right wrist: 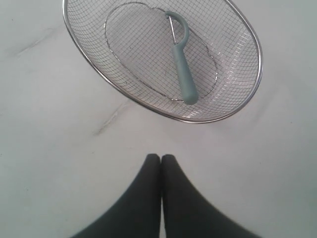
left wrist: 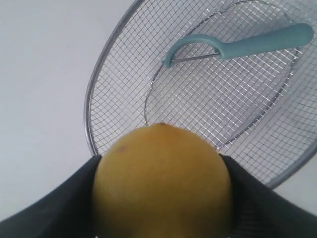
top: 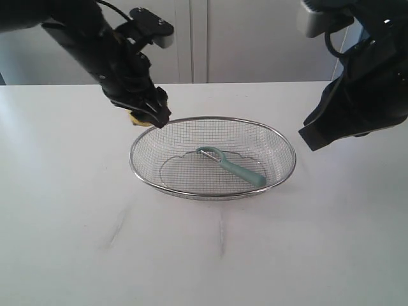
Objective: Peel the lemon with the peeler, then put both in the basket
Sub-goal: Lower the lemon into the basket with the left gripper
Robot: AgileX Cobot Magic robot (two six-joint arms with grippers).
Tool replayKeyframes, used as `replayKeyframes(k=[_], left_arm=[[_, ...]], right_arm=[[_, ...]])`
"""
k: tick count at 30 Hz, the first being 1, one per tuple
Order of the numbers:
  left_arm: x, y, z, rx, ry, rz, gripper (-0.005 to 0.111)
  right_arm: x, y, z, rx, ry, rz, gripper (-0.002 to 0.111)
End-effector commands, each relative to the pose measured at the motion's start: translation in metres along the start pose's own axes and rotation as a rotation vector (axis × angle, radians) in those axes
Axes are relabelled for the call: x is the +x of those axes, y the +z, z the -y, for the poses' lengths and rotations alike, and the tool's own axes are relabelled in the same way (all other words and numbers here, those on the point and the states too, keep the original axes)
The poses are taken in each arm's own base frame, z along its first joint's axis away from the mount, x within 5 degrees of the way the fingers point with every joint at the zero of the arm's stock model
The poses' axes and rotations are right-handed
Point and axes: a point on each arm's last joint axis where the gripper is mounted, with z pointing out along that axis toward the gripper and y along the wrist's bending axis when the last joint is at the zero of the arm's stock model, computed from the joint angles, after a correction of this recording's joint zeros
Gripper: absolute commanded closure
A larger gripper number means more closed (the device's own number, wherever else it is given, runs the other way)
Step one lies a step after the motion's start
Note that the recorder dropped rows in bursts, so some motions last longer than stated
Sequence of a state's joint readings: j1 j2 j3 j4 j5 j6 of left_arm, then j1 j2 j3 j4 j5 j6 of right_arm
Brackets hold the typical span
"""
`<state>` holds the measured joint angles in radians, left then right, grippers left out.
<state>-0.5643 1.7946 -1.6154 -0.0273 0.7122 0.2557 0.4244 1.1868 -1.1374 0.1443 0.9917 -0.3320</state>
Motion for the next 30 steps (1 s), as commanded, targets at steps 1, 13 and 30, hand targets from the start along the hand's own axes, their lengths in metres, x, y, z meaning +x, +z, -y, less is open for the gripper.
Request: replayKeyframes(k=[1, 13, 30], left_arm=[[-0.015, 0.03, 0.006, -0.012, -0.027, -0.078, 0.107], [-0.018, 0.089, 0.004, -0.002, -0.087, -0.055, 0.107], [-0.006, 0.139, 0.009, 0.041, -0.132, -0.086, 0.107]], right_arm=[[0.0, -0.003, 0.002, 0.011, -0.005, 0.01, 0.108], [0.0, -0.003, 0.002, 0.011, -0.005, 0.012, 0.108], [0.0, -0.003, 0.002, 0.011, -0.005, 0.012, 0.108]])
